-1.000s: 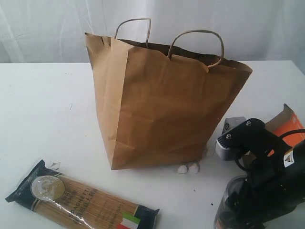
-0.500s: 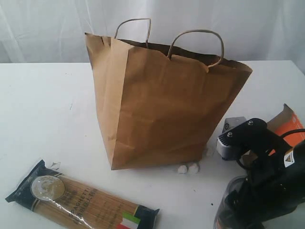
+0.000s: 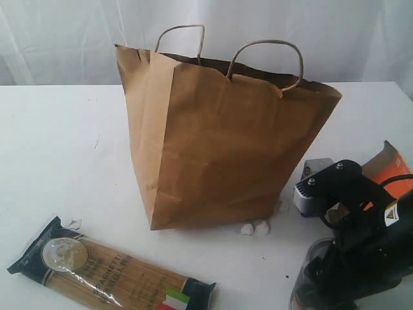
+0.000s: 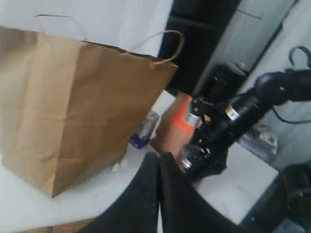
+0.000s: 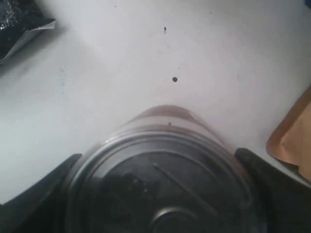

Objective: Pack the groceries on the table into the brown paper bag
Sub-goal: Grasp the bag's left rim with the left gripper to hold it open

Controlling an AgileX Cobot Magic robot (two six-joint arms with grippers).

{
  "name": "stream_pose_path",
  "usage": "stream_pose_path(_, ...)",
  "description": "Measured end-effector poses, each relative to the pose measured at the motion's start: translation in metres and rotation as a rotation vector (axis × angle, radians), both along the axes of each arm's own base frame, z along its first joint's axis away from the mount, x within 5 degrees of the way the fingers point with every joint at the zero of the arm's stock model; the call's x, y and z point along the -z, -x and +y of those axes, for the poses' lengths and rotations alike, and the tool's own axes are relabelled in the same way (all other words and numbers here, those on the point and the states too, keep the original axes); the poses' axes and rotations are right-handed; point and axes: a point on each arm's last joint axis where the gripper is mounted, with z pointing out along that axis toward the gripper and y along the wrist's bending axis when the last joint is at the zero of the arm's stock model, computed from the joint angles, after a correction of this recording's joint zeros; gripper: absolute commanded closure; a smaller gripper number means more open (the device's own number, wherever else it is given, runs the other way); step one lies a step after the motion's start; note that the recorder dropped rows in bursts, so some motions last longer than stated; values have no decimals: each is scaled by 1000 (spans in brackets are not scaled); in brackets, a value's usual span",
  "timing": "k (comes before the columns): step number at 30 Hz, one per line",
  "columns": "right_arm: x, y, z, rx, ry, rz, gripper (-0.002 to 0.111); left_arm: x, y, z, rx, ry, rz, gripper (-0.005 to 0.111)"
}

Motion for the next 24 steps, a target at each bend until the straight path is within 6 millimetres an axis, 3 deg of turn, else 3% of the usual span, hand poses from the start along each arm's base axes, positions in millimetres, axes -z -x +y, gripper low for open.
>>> stream_pose_path(3, 0, 0, 0, 2, -1, 1, 46, -23, -13, -18, 170, -227, 34, 100)
stream_pose_path(5, 0, 0, 0, 5, -2, -3, 46, -32, -31, -30, 235, -326, 56, 80)
stream_pose_path(7, 0, -1, 0, 6, -5, -9, 46, -39, -56, -43, 268, -402, 44, 51)
stream_pose_path(9, 0, -1, 1, 9, -9, -11, 46, -45, -83, -56, 274, -446, -23, 37)
stream_pose_path(13, -1, -1, 1, 11, -12, -11, 46, -51, -138, -91, 365, -489, -195, 37)
stream_pose_path(16, -1, -1, 1, 12, -14, -10, 46, -44, -171, -109, 406, -542, -213, 37)
stream_pose_path(24, -1, -1, 2, 20, -26, -6, 52, -51, -224, -136, 438, -635, -393, 37)
